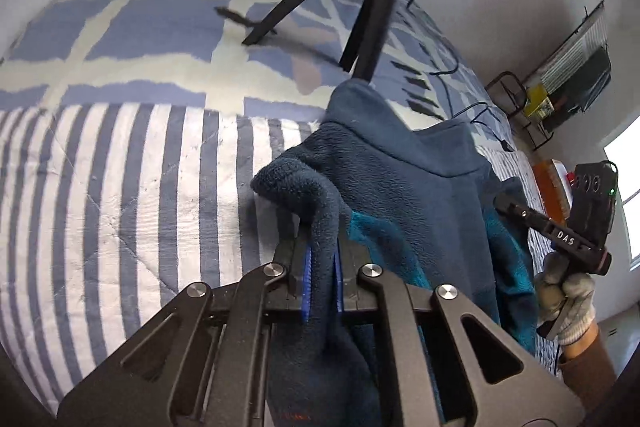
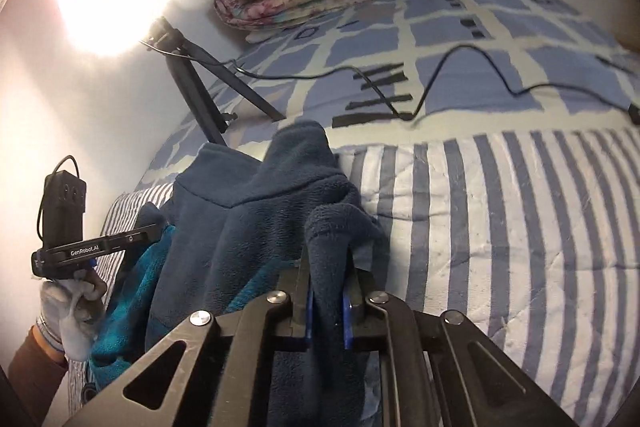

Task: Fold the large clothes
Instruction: 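Grasp the collar end with both tools and lift it up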

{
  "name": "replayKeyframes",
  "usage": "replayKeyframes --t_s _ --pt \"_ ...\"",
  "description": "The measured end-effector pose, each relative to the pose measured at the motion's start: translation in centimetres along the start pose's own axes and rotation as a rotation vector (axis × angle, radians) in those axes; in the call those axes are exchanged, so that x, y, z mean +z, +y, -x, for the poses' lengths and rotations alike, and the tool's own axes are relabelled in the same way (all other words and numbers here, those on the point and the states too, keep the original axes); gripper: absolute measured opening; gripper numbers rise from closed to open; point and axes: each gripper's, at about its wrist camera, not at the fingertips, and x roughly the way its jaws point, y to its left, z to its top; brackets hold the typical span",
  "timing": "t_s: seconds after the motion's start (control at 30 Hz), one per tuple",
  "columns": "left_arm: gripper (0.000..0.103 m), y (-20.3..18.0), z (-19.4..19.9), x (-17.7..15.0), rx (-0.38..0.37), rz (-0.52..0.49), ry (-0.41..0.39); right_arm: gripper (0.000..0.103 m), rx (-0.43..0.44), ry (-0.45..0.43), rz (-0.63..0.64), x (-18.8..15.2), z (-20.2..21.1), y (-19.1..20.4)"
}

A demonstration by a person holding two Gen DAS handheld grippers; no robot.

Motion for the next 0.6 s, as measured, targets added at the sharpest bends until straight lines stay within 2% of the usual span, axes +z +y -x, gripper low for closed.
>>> replayKeyframes --t_s 0.33,0.43,0.6 --pt "0.005 -2.7 7.3 -1.9 -0.098 -0.026 -0.104 0.006 0.011 -0.099 0.108 0.3 6.9 4.1" --pt "0.005 -3.8 9.4 -2.6 -0.123 -0.029 -0.121 0.006 0.018 -0.124 0.138 -0.3 9.2 5.6" --pt "0.005 -6.0 13.7 -5.6 -0.139 -0.076 -0.15 0.006 0.049 -0.157 0.158 -2.6 13.3 7.7"
